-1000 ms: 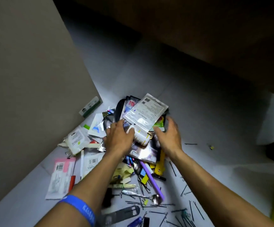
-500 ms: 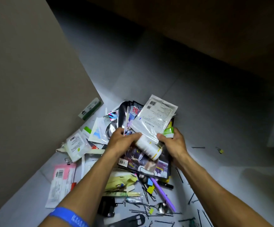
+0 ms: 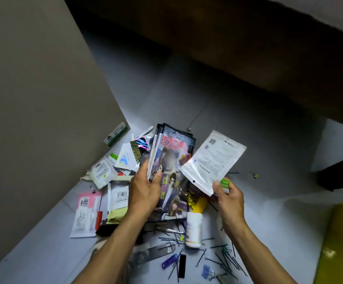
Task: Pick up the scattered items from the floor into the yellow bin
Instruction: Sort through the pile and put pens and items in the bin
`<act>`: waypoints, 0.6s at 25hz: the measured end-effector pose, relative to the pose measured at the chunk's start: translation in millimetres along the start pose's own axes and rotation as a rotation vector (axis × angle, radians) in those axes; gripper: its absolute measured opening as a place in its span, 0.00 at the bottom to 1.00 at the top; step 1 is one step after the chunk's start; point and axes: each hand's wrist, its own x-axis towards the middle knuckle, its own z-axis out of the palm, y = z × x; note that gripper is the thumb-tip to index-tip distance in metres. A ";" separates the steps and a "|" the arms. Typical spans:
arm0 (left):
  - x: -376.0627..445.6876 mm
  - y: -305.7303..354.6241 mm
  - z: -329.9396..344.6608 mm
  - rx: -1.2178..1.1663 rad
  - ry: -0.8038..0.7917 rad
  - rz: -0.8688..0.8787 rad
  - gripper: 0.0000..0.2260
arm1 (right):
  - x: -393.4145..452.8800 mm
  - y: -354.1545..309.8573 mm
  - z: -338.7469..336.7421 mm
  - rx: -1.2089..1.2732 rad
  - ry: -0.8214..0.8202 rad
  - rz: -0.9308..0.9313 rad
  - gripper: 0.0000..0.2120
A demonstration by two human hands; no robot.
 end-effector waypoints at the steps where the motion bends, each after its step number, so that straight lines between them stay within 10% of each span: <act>1: -4.9 9.3 -7.1 0.013 0.062 0.042 0.20 | -4.1 -6.6 -5.2 -0.008 -0.004 0.004 0.06; 8: -43.4 84.6 -27.8 0.153 0.214 0.245 0.17 | -48.9 -46.6 -38.7 -0.333 -0.123 0.112 0.09; 11: -57.6 110.0 -23.6 -0.092 0.210 0.297 0.12 | -64.9 -66.9 -60.4 -0.352 -0.139 0.008 0.24; 15: -88.1 157.9 18.9 -0.617 -0.071 0.122 0.09 | -90.8 -120.9 -109.4 0.027 -0.118 -0.092 0.15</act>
